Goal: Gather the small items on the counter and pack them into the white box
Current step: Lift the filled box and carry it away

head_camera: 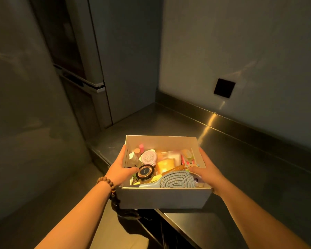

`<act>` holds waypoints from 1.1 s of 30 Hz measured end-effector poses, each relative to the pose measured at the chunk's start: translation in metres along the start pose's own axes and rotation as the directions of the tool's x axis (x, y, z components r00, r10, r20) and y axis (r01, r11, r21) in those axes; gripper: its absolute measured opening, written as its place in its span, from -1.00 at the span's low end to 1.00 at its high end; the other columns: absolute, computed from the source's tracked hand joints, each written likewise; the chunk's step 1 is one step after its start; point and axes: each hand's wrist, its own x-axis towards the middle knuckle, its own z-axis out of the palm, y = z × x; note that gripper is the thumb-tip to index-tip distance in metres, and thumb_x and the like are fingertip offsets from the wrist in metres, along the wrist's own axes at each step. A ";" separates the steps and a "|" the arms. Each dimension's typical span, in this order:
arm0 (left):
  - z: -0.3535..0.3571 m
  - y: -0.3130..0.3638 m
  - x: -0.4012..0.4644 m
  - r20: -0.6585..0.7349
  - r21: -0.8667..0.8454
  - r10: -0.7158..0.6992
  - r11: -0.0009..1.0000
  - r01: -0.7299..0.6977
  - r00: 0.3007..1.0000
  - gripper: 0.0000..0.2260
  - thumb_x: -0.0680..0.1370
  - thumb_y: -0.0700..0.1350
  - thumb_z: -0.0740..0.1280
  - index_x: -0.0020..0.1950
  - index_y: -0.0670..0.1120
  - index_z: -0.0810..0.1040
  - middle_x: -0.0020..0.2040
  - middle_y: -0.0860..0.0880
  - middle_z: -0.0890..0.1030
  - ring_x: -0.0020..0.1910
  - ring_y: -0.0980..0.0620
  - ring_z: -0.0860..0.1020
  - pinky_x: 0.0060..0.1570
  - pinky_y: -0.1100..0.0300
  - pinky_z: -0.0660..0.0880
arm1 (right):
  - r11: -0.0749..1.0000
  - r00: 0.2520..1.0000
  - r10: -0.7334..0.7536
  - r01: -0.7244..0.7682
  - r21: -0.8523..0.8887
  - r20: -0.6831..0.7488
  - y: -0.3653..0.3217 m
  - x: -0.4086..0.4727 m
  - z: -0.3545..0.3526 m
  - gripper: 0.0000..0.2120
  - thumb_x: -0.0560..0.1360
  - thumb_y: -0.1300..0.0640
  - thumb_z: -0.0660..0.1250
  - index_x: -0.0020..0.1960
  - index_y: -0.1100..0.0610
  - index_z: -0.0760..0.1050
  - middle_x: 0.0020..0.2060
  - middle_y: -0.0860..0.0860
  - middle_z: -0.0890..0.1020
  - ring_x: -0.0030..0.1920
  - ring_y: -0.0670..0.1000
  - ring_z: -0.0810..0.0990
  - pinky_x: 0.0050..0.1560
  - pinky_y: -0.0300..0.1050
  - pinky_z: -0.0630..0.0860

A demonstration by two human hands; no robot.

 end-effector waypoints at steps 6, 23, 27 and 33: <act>-0.025 -0.013 -0.050 -0.149 -0.031 -0.096 0.995 0.093 0.984 -0.14 0.42 -0.11 0.45 0.49 0.18 -0.08 0.47 0.03 0.18 0.29 0.07 0.31 0.22 0.05 0.35 | 0.976 0.973 -0.148 0.173 -0.135 0.179 -0.015 0.010 0.030 -0.47 0.43 0.10 0.45 0.22 -0.28 0.28 0.09 -0.25 0.54 0.07 -0.18 0.58 -0.25 -0.42 0.49; -0.111 -0.057 -0.200 -0.589 -0.021 -0.249 0.956 0.294 0.768 -0.28 0.44 -0.04 0.43 0.42 0.18 0.04 0.42 0.05 0.26 0.34 0.03 0.31 0.29 -0.05 0.30 | 0.912 0.740 -0.220 0.387 -0.134 0.636 -0.046 0.040 0.203 -0.29 0.40 -0.01 0.48 0.35 -0.25 0.09 0.12 -0.30 0.41 0.02 -0.20 0.51 -0.06 -0.32 0.43; -0.143 -0.078 -0.213 -0.610 -0.076 -0.288 0.949 0.307 0.738 -0.29 0.43 -0.07 0.44 0.39 0.22 0.07 0.33 0.13 0.30 0.25 0.14 0.33 0.25 -0.07 0.35 | 0.910 0.691 -0.205 0.395 -0.126 0.693 -0.051 0.050 0.256 -0.26 0.39 -0.01 0.49 0.35 -0.31 0.07 0.08 -0.35 0.44 0.05 -0.19 0.53 -0.07 -0.31 0.45; -0.211 -0.130 -0.207 -0.625 -0.171 -0.356 0.931 0.323 0.695 -0.24 0.42 -0.13 0.46 0.38 0.27 0.05 0.22 0.22 0.29 0.22 0.16 0.32 0.21 -0.09 0.37 | 0.899 0.656 -0.148 0.401 -0.175 0.740 -0.060 0.082 0.353 -0.09 0.40 0.03 0.48 0.49 -0.24 -0.07 0.21 -0.24 0.39 0.17 -0.11 0.48 0.22 0.04 0.45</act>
